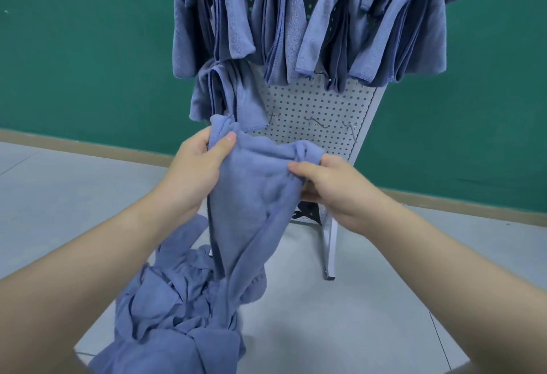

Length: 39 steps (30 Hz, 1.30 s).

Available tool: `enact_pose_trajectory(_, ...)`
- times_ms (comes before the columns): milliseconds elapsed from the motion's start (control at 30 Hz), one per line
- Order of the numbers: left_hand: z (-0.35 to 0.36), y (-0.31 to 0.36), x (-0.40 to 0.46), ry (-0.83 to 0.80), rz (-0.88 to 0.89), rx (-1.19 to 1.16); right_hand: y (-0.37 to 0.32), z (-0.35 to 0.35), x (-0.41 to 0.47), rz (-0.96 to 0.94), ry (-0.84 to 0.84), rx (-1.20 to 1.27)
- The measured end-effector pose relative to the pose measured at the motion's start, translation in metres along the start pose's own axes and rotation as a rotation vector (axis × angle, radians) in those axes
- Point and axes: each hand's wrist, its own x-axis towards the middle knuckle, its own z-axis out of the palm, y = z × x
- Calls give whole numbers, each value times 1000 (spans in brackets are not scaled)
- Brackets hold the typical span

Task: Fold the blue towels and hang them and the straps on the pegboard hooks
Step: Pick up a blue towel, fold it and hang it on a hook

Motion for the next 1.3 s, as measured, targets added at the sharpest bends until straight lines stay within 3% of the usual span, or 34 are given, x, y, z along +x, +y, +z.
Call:
enact_pose_trajectory(167,-19,-2,5,0,-34,134,-11,-23,3,31,174,102)
enact_pose_trajectory(367,-31,-2,10,100,-178,41,3,-34,13,-5,43,-4)
enact_pose_trajectory(500,-38,8,10,-17,-265,-95,2,-45,18,-2,66,-199)
enact_pose_trajectory(633,-47,8,12,-68,-235,-47,9,-66,26,46,153,-273)
enact_pose_trajectory(767,-51,0,17,4,-322,-100,11,-71,25,123,204,-41)
enact_pose_trajectory(867,-51,-4,20,-29,-351,-244,8,-70,25,141,111,164)
enact_pose_trajectory(967,-46,-3,20,-92,-334,-320,3,-69,22,50,-69,146)
enact_pose_trajectory(1033,-44,-3,19,-118,-291,-279,4,-72,22,-2,-88,62)
enact_pose_trajectory(1167,-45,-7,18,-77,-196,-141,12,-77,26,-55,45,-284)
enact_pose_trajectory(1300,-49,-9,18,69,-108,-62,11,-80,26,-42,180,-193)
